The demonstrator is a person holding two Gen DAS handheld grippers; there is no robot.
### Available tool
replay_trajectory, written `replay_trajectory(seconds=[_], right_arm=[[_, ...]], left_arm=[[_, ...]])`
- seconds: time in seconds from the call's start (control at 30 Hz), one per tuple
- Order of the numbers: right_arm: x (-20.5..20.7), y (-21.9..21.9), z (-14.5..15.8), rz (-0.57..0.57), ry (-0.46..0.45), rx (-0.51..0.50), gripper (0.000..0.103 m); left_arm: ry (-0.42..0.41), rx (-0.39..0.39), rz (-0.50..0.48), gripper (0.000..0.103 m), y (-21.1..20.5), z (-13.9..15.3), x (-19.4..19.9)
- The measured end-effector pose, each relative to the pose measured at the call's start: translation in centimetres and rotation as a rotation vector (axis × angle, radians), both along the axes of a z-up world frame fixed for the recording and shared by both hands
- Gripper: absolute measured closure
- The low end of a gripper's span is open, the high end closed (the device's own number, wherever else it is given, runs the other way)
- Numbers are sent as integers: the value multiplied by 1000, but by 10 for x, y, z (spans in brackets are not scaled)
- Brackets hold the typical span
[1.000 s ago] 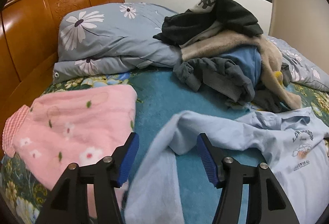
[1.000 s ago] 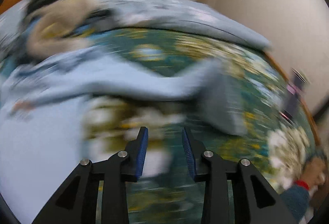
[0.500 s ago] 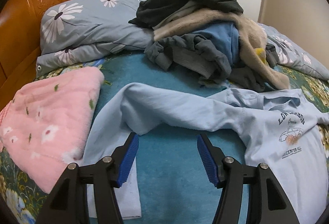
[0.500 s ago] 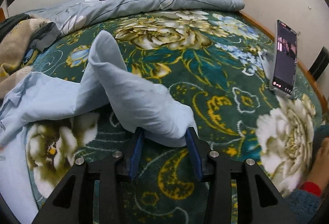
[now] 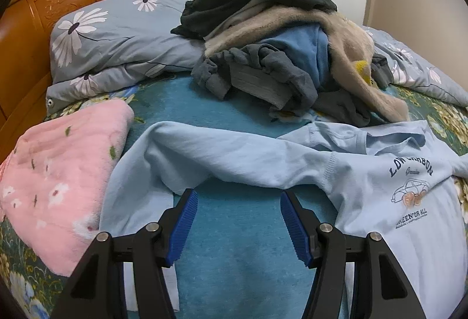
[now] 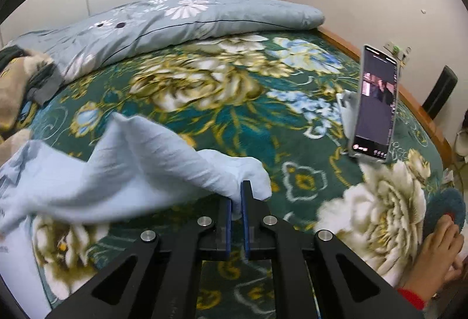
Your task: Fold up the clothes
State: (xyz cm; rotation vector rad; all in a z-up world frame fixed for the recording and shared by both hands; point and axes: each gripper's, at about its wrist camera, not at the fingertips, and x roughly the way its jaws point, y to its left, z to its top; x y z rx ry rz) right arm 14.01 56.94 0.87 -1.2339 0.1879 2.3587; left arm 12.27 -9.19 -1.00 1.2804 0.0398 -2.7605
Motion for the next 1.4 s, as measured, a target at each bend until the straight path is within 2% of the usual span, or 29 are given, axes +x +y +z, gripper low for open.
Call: replay_trajectory(seconds=[0.17,0.27,0.4,0.53,0.6,0.7,0.8,0.9,1.03,1.13,1.27,1.4], right_arm=[[-7,14,-17,-32,-26,-72,97],[-9,12,-25,-39,-44,-79,97],[-8,9,-21,-33,-54,-68,94],[-4,-6,3,4,-27,-17,86],[-3,-20,24,37,12,30,74],[-14,-52,49,107,57,81,70],[-34,-95,58,235,59,56,68],[-64,-160,39,418,4,1,68],[-95,-236,7,612,-77,4,68],[-112,-272,-14,694,-114,-15,68],[-127,-291,-21,745,-101,88,68],[-150,-273,-28,714,-115,128,63]], left_arm=[[0,2,-3,40,0,0,0],[8,-1,-5,40,0,2,1],[20,-3,-17,40,0,4,-4],[31,-5,-30,40,0,6,-10],[37,-6,-37,40,-1,7,-12],[54,-8,-94,40,9,12,-26],[72,-10,-156,40,19,18,-40],[72,-36,-243,40,37,16,-59],[34,-58,-353,40,56,2,-88],[4,-90,-413,40,67,-8,-102],[-23,-177,-496,40,78,-22,-113],[-57,-223,-571,40,85,-37,-117]])
